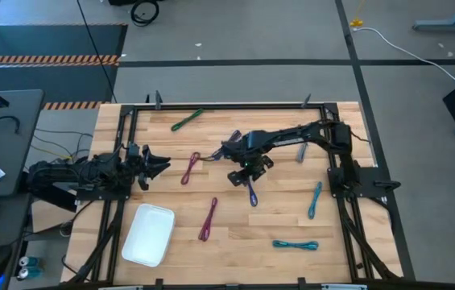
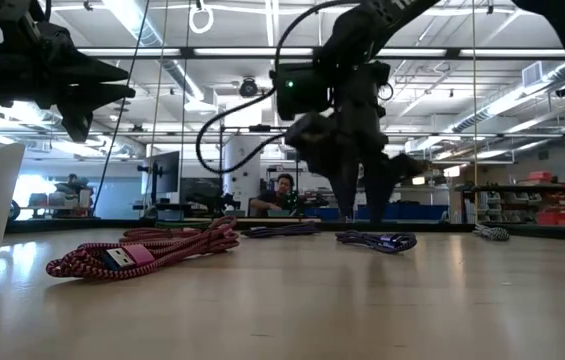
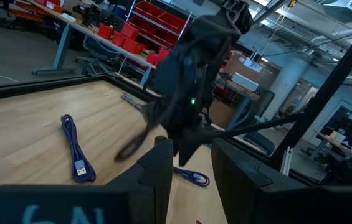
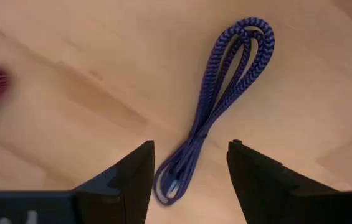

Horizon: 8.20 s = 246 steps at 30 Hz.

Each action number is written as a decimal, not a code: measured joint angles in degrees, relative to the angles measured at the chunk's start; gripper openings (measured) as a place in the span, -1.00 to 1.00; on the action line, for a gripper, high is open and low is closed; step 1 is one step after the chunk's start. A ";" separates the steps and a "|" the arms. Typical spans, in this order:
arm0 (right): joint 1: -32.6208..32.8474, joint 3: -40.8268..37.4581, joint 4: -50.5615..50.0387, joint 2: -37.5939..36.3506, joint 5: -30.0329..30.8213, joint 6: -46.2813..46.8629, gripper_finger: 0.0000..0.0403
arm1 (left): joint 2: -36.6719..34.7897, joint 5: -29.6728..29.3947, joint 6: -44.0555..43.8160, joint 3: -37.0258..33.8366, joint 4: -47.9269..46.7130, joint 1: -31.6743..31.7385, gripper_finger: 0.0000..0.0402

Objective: Pick and place USB-C Cables
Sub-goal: Put the bottom purple charger cable into the white bin, then put the bottom blue charger cable into the white bin

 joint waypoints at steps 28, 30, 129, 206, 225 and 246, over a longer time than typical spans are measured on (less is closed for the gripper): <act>5.04 -0.02 32.19 -15.80 2.99 -12.09 -0.92 | 0.01 0.25 -18.27 0.03 8.15 0.02 -0.42; 5.46 -0.02 38.05 -17.08 2.95 -14.26 -0.92 | 0.23 0.82 -14.82 1.36 8.45 -0.18 -0.42; 1.73 -4.66 12.40 -26.70 15.23 -37.73 -0.36 | 62.26 11.62 -73.56 41.21 -55.25 -43.46 -0.64; 48.20 -39.95 29.25 -25.88 15.47 -3.86 -0.14 | 56.25 -21.73 -43.58 58.24 -50.86 -37.51 -0.14; 39.22 -25.77 25.19 -24.12 20.80 -1.83 -0.90 | 56.23 -21.88 -40.50 58.25 -50.47 -37.49 -0.14; 19.24 1.49 76.06 -24.08 33.59 -33.40 -0.91 | 56.23 -30.26 9.32 58.25 -8.84 -35.42 -0.05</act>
